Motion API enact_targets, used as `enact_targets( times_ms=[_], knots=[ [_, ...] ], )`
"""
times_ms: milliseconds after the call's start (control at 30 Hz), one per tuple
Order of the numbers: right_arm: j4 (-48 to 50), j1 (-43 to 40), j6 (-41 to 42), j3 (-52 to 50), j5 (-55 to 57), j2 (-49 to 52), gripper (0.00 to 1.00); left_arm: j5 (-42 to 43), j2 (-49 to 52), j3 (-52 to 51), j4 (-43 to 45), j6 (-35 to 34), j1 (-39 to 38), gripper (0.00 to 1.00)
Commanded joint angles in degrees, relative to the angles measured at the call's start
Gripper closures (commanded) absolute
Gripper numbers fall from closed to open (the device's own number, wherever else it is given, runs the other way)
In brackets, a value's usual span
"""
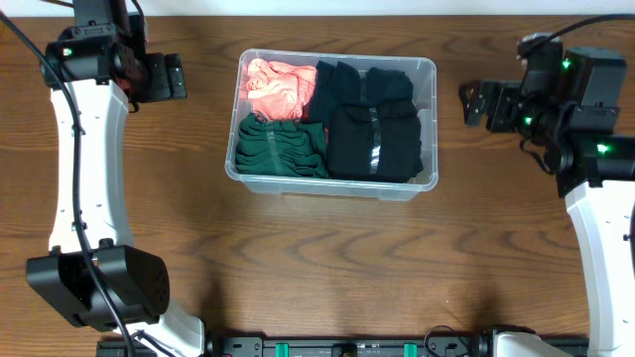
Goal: Pack container
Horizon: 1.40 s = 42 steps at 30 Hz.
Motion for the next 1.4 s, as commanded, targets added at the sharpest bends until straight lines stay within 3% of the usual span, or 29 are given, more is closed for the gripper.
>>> enact_targets(
  times_ms=[0,133,233,533,667,933,1367],
  knots=[
    [-2.97,-0.37,-0.42,0.37,0.24,-0.02,0.01,-0.28,0.37,-0.33,-0.15,-0.31,0.17,0.02],
    [-7.17,-0.22,-1.99,0.02,4.39,-0.57,0.01,-0.28,0.37,-0.33,-0.15,-0.31,0.17,0.02],
    [-4.55,-0.09,-5.33,-2.49,5.49,-3.39,0.01,-0.28,0.37,-0.33,-0.15,-0.31,0.17,0.02],
    [27.80,-0.15,-9.40,-33.11,5.33,-27.23,0.01,-0.28,0.37,-0.33,-0.17,-0.31,0.17,0.02],
    [36.94,-1.31,-9.35,-46.64,5.29,-39.50,0.01,-0.28,0.37,-0.33,-0.15,-0.31,0.17,0.02],
    [37.27,-1.77,-9.33,-61.77,5.27,-57.02,0.01,-0.28,0.37,-0.33,-0.17,-0.31,0.17,0.02],
    [40.00,-1.75,-7.80,-74.86,4.87,-71.84,0.01,-0.28,0.37,-0.33,-0.15,-0.31,0.17,0.02]
  ],
)
